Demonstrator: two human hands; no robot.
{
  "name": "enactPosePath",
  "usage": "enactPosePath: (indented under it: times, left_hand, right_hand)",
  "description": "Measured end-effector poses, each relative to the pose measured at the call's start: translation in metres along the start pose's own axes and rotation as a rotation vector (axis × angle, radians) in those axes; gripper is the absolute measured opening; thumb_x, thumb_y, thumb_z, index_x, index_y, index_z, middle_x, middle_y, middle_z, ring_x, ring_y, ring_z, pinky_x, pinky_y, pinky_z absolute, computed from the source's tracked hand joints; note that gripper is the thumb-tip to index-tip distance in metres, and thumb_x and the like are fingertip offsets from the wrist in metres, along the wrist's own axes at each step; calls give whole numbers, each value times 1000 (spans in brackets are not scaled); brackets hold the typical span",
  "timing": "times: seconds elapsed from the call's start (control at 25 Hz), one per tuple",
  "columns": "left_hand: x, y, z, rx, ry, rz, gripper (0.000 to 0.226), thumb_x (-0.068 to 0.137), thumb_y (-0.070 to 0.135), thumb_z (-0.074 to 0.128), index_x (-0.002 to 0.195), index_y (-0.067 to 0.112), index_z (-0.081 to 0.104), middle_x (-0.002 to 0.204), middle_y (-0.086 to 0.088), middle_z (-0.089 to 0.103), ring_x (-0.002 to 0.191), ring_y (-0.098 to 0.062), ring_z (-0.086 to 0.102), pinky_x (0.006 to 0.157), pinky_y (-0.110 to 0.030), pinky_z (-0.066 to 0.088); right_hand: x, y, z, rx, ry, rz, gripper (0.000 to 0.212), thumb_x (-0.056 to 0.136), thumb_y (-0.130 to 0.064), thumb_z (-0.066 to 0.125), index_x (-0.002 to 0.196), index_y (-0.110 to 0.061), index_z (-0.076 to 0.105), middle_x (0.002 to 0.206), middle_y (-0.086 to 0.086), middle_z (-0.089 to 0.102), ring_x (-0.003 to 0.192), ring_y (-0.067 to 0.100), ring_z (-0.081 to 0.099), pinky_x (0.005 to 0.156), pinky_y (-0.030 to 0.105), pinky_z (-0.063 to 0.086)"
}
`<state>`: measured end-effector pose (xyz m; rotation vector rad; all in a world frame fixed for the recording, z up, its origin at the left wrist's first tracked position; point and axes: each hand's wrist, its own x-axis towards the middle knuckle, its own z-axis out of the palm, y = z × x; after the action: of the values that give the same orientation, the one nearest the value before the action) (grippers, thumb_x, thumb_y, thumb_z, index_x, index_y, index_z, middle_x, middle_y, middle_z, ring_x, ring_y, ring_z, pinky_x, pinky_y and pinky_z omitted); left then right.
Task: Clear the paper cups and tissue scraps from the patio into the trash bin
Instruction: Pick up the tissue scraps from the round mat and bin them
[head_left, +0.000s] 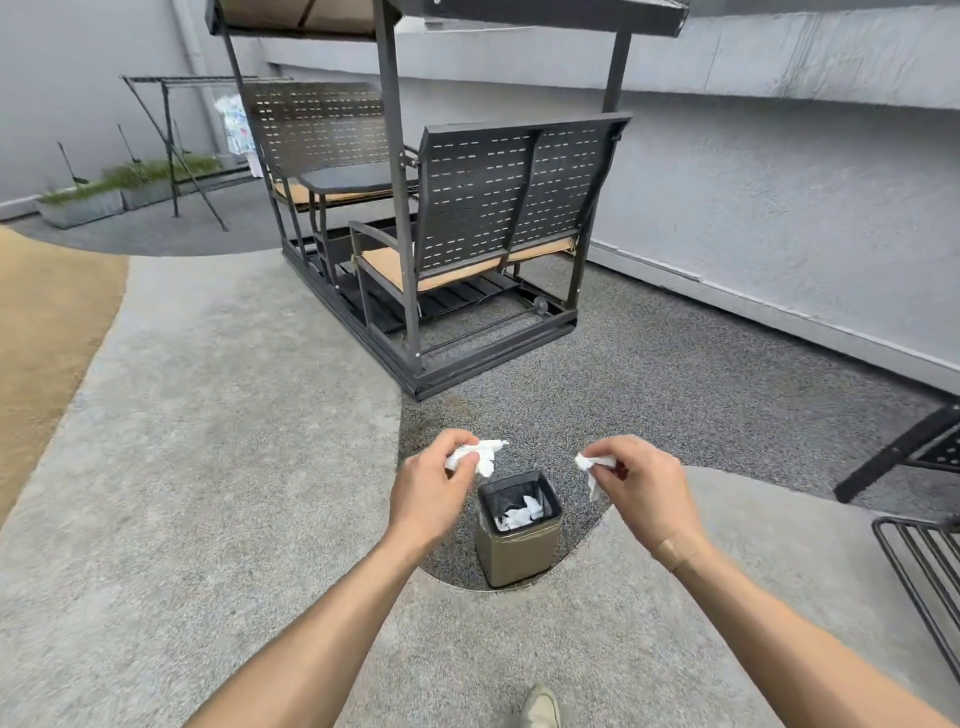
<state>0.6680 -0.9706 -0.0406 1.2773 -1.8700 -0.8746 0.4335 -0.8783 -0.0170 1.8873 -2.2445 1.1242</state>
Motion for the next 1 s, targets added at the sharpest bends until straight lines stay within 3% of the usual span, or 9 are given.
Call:
enactPosePath:
  times: [0.16,0.4,0.48,0.6,0.72,1.0]
  left_hand:
    - [83,-3,25,43,9,-2,14,93,37,59,104,45,58,63,4,67,57,-25,64,49,-39,49]
    - [210,4,70,40,25,-66,16,91,37,61,98,50,58,71,11,68,62,-22,67,55,-42,55]
    - [240,5,82,43,24,-74,15,90,37,61,97,49,58,74,10,69,60,-21,66,52,-38,53]
    - [277,-2,98,83,-7,-98,15,92,34,61,98,47,56,96,2,72,58,-23,65,47,-30,46]
    - [309,-15,116,107,-50,-112,15,93,32,61,98,45,55,111,5,67,46,-11,54,40,-21,37]
    - [371,-71,159,23,-152,-189,20,93,25,61,97,43,52,100,15,58,42,-2,44,40,-19,38]
  right_hand:
    - [86,41,33,18,-26,-5,18,78,-11,75,91,-24,74,94,-10,71,79,8,65,76,27,52]
    - [206,105,64,42,-109,-9,17,81,-16,73,94,-26,72,92,-13,68,78,1,60,78,26,52]
    - [235,122,74,52,-125,23,17,81,-15,73,94,-26,72,92,-12,69,78,1,59,77,24,50]
    - [264,143,93,56,-158,81,17,83,-15,71,94,-28,72,91,-11,70,76,2,59,73,22,47]
    - [280,163,117,28,-206,120,16,85,-18,70,97,-29,72,94,-11,69,75,2,57,68,17,42]
    - [315,198,186,-10,-336,248,17,87,-19,68,100,-28,71,96,-8,71,75,3,61,75,26,54]
